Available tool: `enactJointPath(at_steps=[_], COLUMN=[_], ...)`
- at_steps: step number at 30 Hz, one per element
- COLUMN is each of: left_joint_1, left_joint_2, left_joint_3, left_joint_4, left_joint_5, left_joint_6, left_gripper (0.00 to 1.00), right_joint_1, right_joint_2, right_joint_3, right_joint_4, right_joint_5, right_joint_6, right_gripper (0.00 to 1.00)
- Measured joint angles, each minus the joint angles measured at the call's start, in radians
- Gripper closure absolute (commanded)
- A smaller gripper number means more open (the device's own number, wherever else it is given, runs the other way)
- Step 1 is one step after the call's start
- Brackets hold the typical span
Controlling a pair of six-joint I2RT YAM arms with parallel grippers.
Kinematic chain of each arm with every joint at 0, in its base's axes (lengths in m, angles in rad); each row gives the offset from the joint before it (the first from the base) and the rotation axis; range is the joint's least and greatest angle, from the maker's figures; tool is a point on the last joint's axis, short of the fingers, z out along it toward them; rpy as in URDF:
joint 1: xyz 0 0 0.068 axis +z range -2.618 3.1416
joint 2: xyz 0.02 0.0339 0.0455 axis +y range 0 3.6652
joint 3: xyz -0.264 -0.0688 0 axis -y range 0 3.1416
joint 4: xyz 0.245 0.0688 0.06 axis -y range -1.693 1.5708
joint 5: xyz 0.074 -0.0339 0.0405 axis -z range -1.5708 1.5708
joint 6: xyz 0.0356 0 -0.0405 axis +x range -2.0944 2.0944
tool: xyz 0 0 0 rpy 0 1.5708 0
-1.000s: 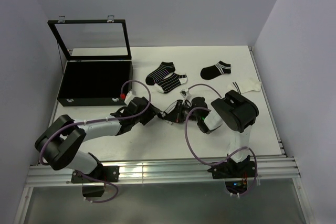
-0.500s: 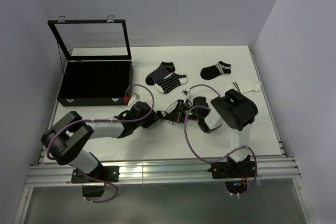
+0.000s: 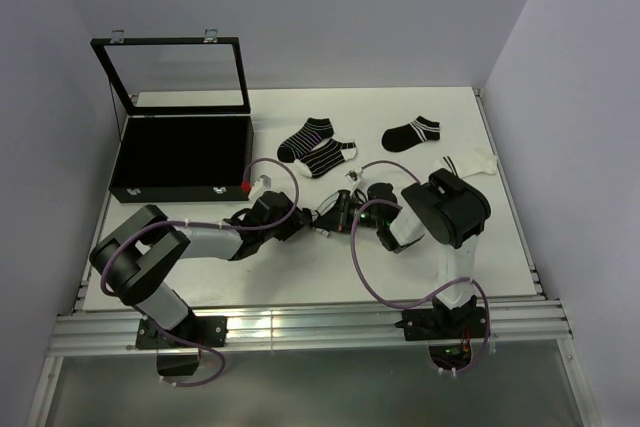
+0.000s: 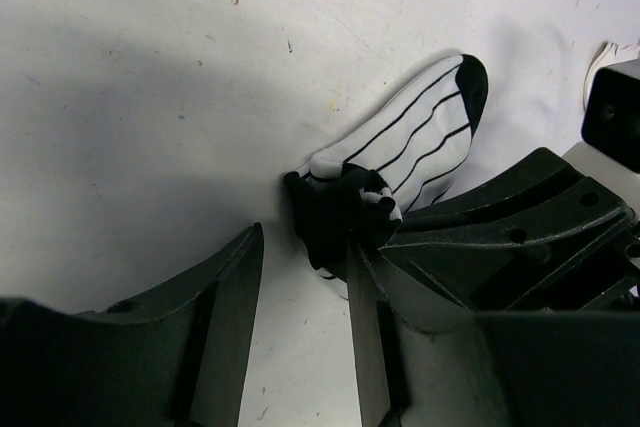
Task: Roll the socks
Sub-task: Roll the sock at the center of the board.
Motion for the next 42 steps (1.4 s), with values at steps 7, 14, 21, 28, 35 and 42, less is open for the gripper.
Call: enactJointPath(at_steps=[7,14,21,28,35,42], left_joint_1=[-0.001,-0.001,-0.001,-0.001,-0.001,-0.002], left_joint_2=[0.003,0.005,0.023,0.034,0.045,0.068], left_joint_3=[-0.012,-0.029,-0.031,-0.037,-0.045,-0.033], left_joint_4=[0.041,0.084,0.122,0.164,0.191,0.196], left_joint_5=[-0.001,-0.002,-0.003,-0.009,-0.016,-0.027], left_joint_6=[-0.005,-0.007,-0.012,-0.012,-0.016,-0.035], left_gripper=[0.49,0.48,0.48,0.45,0.49,0.57], right_joint_1=[-0.005,-0.006,-0.008,-0.009,-0.009,-0.009], right_joint_2=[0.006,0.007,0.007,0.007,0.007,0.006], right_joint_3=[0.008,0.01,0.016,0.03,0.036,0.047], right_joint_4=[-0.006,-0.008,-0.024,-0.047,-0.06,-0.082], right_joint_5=[-0.011,-0.015,-0.022,-0.029,-0.033,-0.04], right_joint_6=[0.01,0.014,0.014,0.014,0.013,0.003], right_gripper=[1.0,1.0,1.0,1.0,1.0,1.0])
